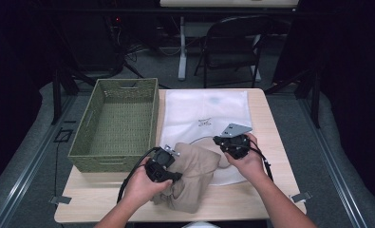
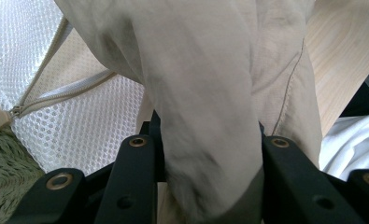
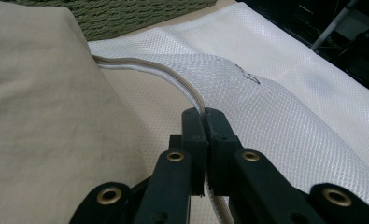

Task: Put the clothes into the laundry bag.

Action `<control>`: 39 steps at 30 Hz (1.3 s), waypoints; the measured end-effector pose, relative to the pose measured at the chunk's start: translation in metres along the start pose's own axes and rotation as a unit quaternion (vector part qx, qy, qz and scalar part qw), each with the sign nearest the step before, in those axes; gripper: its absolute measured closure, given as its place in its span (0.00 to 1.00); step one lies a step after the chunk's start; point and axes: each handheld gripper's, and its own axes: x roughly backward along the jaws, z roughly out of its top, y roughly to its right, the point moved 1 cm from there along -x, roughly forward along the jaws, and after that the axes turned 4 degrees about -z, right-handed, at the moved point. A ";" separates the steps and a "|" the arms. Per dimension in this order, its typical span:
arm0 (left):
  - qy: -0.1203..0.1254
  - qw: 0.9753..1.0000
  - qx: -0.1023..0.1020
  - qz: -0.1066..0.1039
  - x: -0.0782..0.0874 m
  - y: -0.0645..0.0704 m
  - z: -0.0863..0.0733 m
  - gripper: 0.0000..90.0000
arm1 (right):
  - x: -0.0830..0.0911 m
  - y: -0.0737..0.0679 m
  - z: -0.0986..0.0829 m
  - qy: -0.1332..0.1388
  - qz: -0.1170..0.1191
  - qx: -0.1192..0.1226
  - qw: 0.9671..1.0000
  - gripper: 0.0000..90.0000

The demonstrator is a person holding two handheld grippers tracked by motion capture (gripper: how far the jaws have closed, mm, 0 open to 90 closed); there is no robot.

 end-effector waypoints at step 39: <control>-0.013 1.000 0.001 -0.002 -0.004 -0.003 0.004 0.76 | 0.013 0.008 0.032 0.051 -0.010 -0.031 0.998 0.98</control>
